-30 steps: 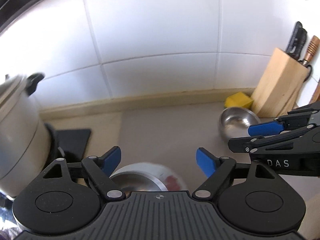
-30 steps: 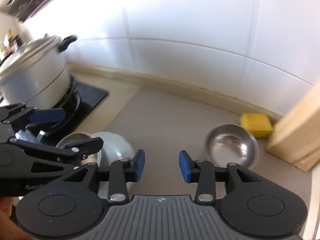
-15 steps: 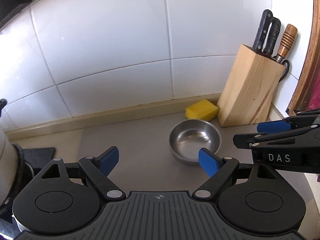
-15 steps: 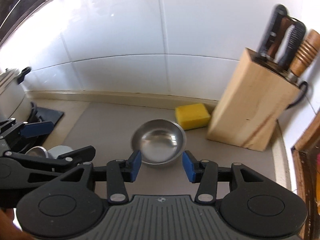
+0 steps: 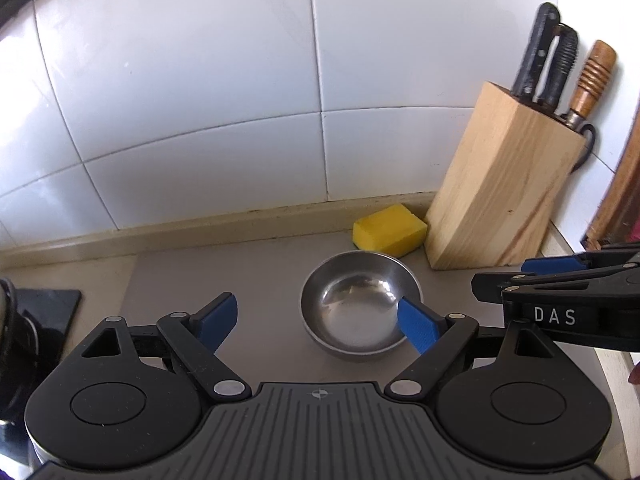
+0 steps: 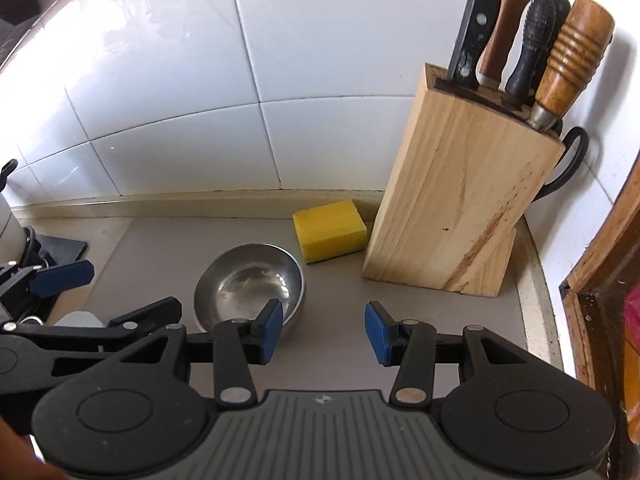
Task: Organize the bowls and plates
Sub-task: 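Open both grippers and move them to the last steel bowl by the sponge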
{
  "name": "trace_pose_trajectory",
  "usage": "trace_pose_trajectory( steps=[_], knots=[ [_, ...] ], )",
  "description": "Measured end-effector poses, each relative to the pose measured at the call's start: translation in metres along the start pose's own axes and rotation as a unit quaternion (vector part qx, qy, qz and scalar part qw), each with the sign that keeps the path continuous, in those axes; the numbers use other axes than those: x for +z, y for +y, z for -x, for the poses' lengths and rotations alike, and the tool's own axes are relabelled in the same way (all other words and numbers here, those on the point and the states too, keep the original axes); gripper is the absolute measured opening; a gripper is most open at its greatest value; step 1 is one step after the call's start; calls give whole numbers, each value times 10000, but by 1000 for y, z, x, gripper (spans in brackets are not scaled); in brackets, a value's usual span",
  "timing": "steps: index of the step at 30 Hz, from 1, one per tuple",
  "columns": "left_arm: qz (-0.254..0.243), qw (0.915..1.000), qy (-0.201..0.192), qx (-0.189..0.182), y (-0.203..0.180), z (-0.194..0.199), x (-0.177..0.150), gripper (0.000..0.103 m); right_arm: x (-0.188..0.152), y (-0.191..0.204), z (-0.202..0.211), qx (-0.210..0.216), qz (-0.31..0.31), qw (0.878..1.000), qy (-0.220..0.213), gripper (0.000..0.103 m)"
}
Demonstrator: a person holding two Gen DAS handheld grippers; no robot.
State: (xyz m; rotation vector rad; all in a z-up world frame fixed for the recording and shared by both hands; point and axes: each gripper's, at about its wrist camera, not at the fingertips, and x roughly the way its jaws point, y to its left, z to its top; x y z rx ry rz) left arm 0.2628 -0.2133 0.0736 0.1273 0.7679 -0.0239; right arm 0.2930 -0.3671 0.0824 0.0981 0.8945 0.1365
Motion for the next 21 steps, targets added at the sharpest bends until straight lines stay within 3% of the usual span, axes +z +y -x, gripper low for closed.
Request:
trace_pose_trajectory(
  steps=[14,18,21],
  knots=[
    [225,9983,538,72,2,-60,-10,90,3,-19,-61,71,-223,9987,445,23],
    [240,9976,653,70,1,-71,-14,90,3,-20,-67,104,-229,9986,460,31],
    [229,9971,718,73,-1,-80,-16,90,3,-19,-69,136,-199,9986,467,31]
  ],
)
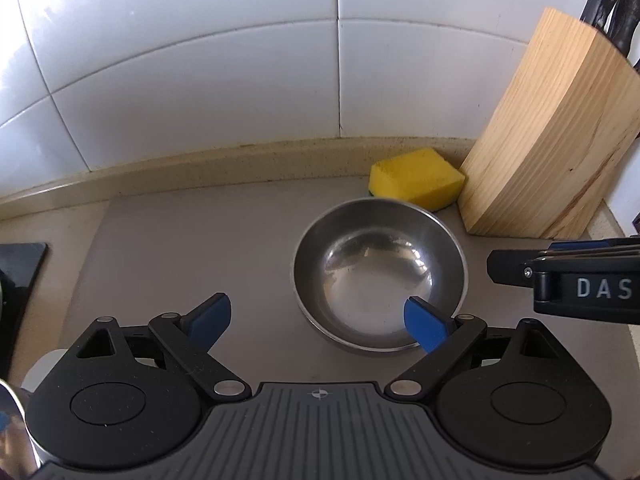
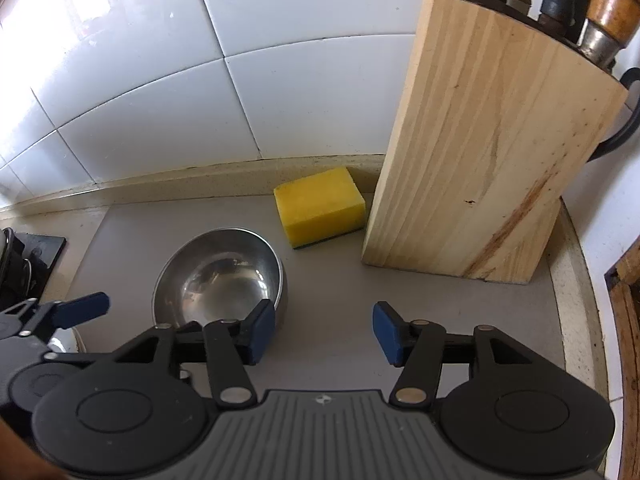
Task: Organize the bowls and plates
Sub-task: 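Open both grippers and move them to the last steel bowl by the sponge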
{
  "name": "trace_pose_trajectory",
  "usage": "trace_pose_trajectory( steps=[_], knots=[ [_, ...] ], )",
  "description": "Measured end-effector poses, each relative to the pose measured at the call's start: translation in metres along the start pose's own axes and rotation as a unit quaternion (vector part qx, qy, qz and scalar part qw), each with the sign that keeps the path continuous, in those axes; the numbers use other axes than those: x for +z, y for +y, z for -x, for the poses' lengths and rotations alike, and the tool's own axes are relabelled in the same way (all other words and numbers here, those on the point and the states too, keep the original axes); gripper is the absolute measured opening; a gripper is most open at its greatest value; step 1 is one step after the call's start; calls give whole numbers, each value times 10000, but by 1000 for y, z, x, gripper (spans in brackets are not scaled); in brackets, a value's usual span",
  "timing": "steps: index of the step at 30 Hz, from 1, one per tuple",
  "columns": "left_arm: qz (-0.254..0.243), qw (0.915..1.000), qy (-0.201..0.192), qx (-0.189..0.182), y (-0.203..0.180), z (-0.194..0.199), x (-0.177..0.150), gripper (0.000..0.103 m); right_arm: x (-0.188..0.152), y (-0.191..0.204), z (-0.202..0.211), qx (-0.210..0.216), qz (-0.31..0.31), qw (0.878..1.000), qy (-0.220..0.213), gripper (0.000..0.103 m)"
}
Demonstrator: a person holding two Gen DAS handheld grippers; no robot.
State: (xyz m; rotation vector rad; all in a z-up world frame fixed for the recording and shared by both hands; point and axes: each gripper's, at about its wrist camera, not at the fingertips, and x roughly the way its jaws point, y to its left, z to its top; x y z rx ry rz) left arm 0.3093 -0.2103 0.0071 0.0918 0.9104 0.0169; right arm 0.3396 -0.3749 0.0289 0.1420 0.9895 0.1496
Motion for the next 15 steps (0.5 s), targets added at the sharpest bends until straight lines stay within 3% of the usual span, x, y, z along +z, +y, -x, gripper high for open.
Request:
trace_pose_trajectory(
  steps=[8,11,15],
  knots=[
    [93,9998,160,-43,0,-18,-2,88,0,-2,-7,9,-10,10000,59,31],
    [173,9995,257,-91,0,-28,-3,79,0,-4,-11,24,-21,9999,106,31],
    [304,9987,378,-178,5,-36,-5,56,0,-4,-18,37,20,9999,168,31]
  ],
)
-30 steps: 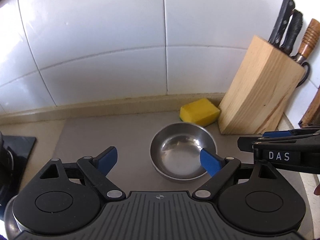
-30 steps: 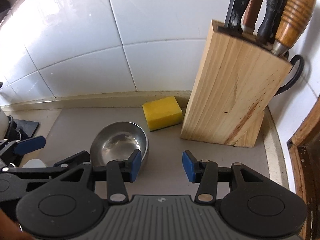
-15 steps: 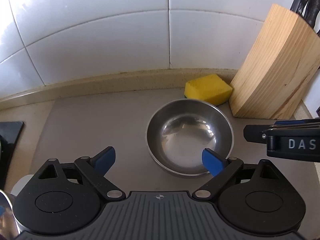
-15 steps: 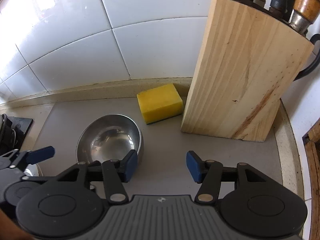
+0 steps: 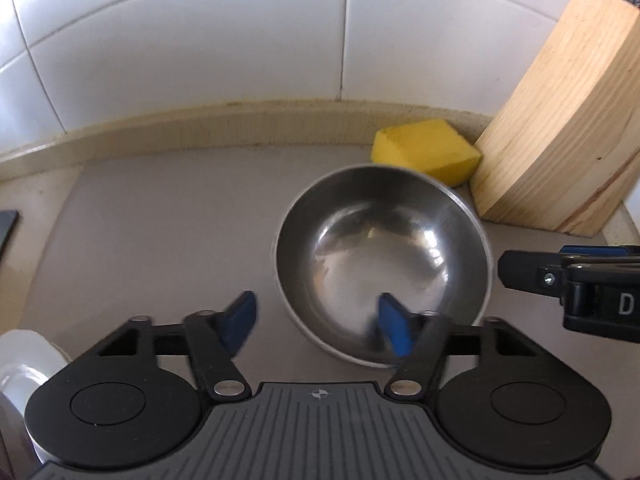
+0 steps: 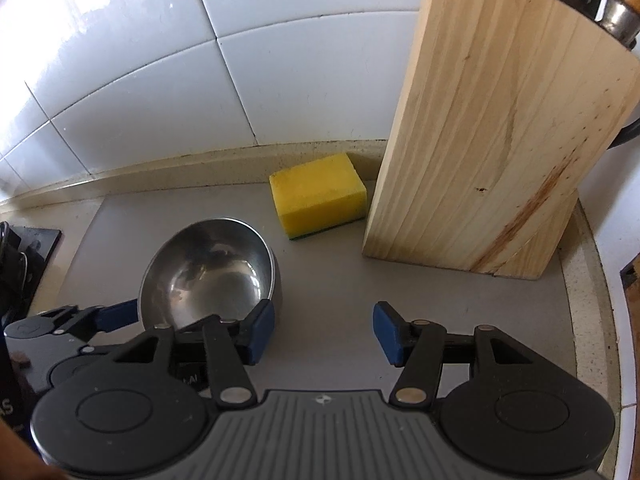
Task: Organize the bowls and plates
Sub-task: 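Open both grippers and move them to the last steel bowl by the sponge, then close the left gripper on the last steel bowl rim while the right gripper grips beside it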
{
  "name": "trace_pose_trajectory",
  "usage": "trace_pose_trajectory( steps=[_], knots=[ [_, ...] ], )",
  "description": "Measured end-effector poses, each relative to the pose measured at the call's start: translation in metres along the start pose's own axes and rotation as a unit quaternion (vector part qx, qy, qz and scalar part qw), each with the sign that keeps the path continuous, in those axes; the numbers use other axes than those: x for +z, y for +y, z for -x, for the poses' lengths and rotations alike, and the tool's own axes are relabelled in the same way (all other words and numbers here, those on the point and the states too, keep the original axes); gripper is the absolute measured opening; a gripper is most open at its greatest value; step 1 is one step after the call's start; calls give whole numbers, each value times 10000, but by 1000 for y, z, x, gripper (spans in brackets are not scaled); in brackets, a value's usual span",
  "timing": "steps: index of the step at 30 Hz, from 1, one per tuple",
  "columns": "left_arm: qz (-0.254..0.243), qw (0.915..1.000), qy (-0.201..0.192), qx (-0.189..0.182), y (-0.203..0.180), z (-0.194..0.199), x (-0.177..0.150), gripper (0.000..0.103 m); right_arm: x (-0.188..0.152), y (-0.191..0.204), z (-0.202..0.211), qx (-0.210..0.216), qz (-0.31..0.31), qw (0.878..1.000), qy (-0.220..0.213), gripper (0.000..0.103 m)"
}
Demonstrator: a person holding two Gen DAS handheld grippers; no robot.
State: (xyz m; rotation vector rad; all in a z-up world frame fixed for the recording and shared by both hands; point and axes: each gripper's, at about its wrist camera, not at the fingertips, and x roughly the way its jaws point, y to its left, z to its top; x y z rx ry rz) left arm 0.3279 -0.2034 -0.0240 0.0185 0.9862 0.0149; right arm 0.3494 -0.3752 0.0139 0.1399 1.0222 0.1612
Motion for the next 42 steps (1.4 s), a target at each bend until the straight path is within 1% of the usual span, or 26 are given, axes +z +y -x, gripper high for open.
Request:
trace_pose_trajectory(
  steps=[2,3,4,7,10,12,14,16,17,20,23,28,31,34,35,36,37,39,40,42],
  knots=[
    [70,9999,-7,-101,4,-2,-1,49,1,0,-4,-3,4,10000,23,32],
    [67,9999,-25,-120,4,-2,0,42,1,0,-5,-13,13,10000,9,32],
    [43,9999,-30,-121,3,-1,0,37,1,0,-6,-15,13,10000,8,32],
    [74,9999,-24,-132,5,0,1,33,2,-1,-8,-16,7,10000,29,32],
    [171,9996,-2,-234,10,2,1,31,3,-3,-8,-5,-27,10000,-45,32],
    [193,9995,15,-252,12,1,1,30,6,-3,-12,-67,-16,10000,10,32],
    [247,9993,46,-269,14,0,1,31,9,-1,-17,-140,-4,9999,34,32],
    [257,9993,57,-261,14,-1,1,35,12,4,-23,-238,114,9996,68,32],
    [317,9991,53,-267,15,-2,2,35,12,5,-26,-256,122,9996,85,32],
    [446,9986,58,-279,17,-3,3,37,13,9,-35,-257,162,9994,161,32],
    [515,9981,87,-333,20,-6,5,44,14,10,-37,-185,163,9996,132,32],
    [475,9983,79,-314,19,-8,5,44,16,11,-39,-131,190,9997,119,32],
    [511,9982,50,-324,22,-8,5,41,16,10,-39,-101,158,9997,177,32],
    [500,9983,50,-298,21,-8,5,41,15,8,-40,-30,92,9998,179,32],
    [476,9984,45,-298,20,-8,4,43,15,6,-41,-2,20,9998,175,32],
    [447,9985,49,-298,19,-8,3,51,15,5,-42,10,-22,9998,178,34],
    [465,9985,63,-295,18,-8,2,55,15,4,-42,-12,-26,9998,198,37],
    [435,9985,26,-342,17,-3,-2,55,15,3,-42,-26,-45,9997,227,37],
    [414,9987,-27,-301,18,0,-3,56,15,1,-39,-3,-115,9997,194,37],
    [375,9989,-180,-218,20,11,-4,60,14,-2,-33,-87,-219,9997,107,37]
  ],
)
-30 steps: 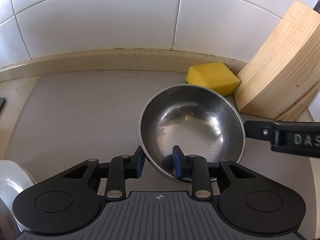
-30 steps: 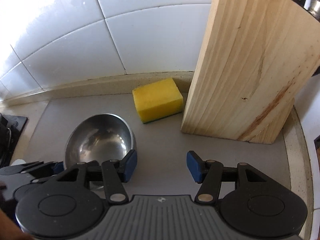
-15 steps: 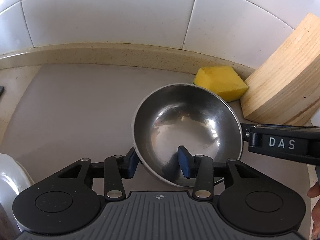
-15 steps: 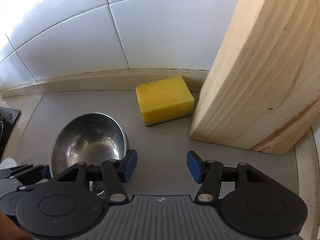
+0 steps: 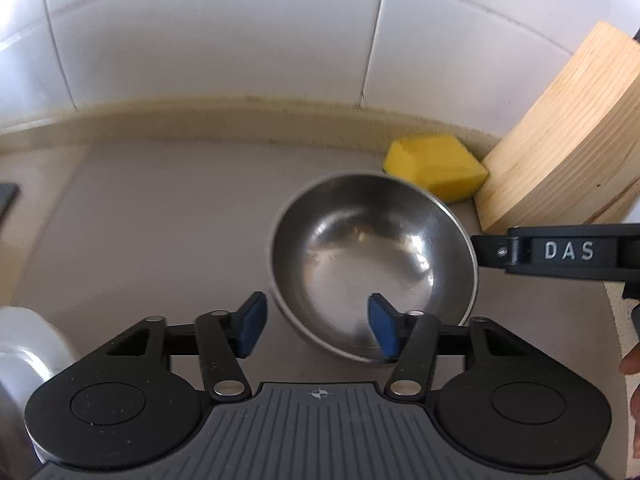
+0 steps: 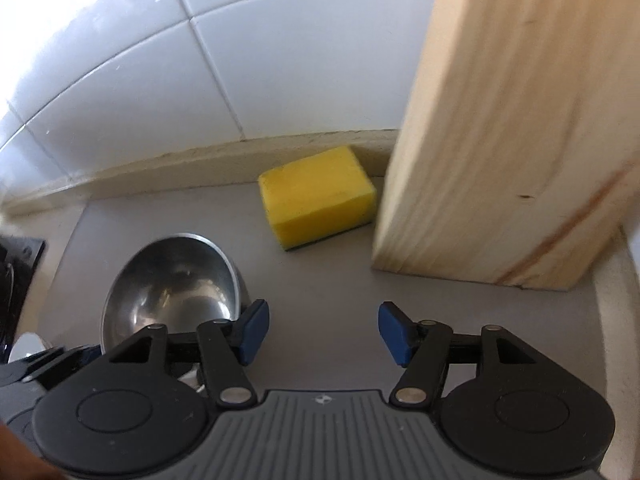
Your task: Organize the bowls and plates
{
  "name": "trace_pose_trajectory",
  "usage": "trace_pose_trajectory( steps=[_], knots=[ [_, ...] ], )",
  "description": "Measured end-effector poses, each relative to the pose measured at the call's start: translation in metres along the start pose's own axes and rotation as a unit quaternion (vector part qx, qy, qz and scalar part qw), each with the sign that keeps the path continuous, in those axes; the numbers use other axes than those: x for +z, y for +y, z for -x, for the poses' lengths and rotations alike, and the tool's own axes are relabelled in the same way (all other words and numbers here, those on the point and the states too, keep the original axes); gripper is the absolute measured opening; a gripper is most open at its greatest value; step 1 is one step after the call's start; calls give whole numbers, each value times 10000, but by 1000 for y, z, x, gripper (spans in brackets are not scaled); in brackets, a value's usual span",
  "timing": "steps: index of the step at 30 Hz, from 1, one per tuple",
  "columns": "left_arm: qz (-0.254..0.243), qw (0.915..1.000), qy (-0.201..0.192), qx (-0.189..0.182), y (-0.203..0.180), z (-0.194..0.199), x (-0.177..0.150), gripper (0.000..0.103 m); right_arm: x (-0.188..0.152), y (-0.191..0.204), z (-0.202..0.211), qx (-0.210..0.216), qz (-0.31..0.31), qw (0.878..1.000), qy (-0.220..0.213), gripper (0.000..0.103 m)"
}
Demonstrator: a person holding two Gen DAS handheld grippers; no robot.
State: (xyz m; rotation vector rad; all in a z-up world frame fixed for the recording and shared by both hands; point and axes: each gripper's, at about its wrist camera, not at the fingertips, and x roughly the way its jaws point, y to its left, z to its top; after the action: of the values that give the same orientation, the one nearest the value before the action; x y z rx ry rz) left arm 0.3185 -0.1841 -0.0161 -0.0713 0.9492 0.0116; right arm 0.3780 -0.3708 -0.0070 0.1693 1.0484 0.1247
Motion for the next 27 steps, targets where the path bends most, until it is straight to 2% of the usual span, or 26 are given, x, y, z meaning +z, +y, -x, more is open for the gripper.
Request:
trace_pose_trajectory(
  steps=[3,5,6,7,9,11,12,14,15,17,21,23,27],
  knots=[
    [63,9996,-274,-70,12,31,-5,62,-4,8,22,-155,64,9991,-381,37],
    [26,9988,-424,-252,26,66,-15,64,-8,23,45,-63,246,9971,-710,38],
    [-27,9978,-566,-347,36,89,-23,70,-11,31,55,57,351,9961,-809,39],
    [-63,9968,-717,-335,48,111,-31,80,-14,43,65,239,459,9950,-853,43],
    [57,9943,-1061,62,83,154,-49,88,-24,70,77,788,647,9920,-747,53],
    [427,9894,-1217,664,127,178,-62,88,-35,105,78,1478,972,9833,-430,56],
    [663,9869,-1166,897,149,181,-67,88,-41,124,76,1746,1110,9779,-287,56],
    [1348,9812,-719,1176,193,170,-76,78,-50,162,67,2089,1398,9679,-37,56],
    [1679,9781,-549,1105,208,164,-81,69,-53,182,59,2142,1559,9642,97,56],
    [2066,9742,-296,862,228,150,-94,69,-60,211,49,2192,1807,9585,248,56],
    [2093,9743,-76,830,232,124,-104,65,-69,244,24,2215,1956,9531,647,56],
    [2102,9747,-87,760,233,117,-102,63,-72,252,14,2070,1920,9561,785,56],
    [1952,9783,-108,685,235,112,-96,65,-67,252,5,1927,1763,9620,801,56]
  ],
)
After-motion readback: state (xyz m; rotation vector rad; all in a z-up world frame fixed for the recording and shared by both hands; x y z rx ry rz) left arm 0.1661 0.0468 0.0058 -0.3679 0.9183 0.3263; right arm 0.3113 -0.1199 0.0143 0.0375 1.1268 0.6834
